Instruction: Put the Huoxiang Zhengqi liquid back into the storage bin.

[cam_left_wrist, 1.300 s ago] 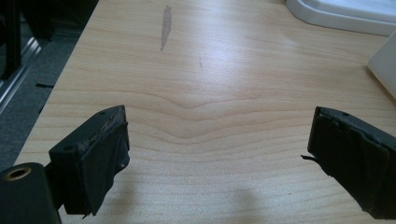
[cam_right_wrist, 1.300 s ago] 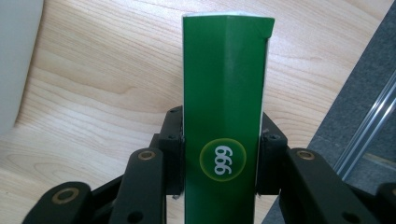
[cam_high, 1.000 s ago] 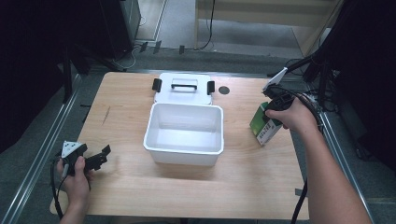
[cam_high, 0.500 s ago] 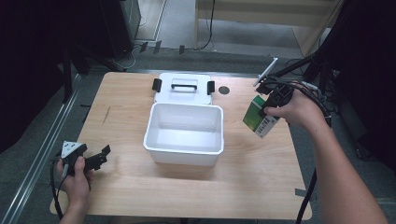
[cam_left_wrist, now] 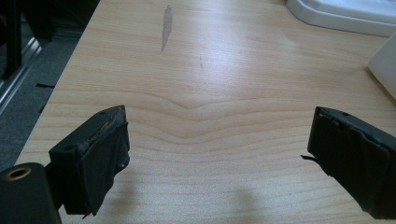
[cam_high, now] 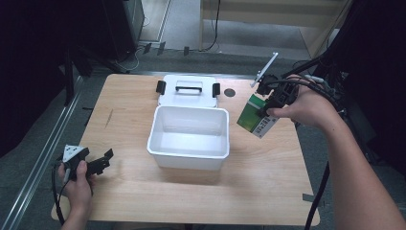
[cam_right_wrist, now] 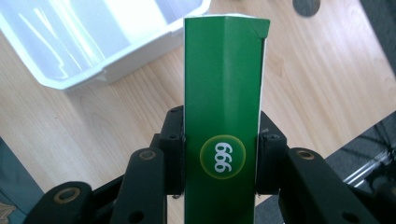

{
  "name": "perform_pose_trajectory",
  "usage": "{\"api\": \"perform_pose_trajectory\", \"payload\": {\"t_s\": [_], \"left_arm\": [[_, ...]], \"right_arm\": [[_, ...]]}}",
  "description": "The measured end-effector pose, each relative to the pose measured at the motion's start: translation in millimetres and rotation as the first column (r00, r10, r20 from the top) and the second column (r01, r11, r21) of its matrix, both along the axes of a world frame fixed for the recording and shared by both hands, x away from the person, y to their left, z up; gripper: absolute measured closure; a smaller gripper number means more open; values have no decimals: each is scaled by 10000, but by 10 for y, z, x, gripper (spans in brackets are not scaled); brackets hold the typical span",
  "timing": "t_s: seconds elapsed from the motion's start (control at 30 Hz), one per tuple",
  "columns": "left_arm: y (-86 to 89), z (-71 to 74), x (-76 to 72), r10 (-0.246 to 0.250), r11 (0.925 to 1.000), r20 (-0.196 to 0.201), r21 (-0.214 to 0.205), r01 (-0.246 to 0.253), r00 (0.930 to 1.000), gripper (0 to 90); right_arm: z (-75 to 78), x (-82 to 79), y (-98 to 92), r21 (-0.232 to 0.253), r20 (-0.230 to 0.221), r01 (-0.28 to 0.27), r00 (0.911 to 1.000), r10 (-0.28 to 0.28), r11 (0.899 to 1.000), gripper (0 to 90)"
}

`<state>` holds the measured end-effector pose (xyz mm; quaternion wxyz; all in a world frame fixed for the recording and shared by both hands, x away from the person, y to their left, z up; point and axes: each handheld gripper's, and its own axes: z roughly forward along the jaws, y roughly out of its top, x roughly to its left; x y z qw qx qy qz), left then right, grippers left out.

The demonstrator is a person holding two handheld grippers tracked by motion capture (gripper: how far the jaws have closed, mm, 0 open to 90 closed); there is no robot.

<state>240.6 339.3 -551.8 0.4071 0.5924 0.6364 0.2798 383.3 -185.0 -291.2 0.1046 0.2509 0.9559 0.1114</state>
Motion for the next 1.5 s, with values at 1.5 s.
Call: {"api": "perform_pose_trajectory", "payload": {"t_s": [1.5], "left_arm": [[0, -1, 1, -37, 10000, -14, -9, 37, 10000, 64]], "right_arm": [[274, -164, 1156, 110, 375, -3892, 9206, 3886, 9211, 644]]}}
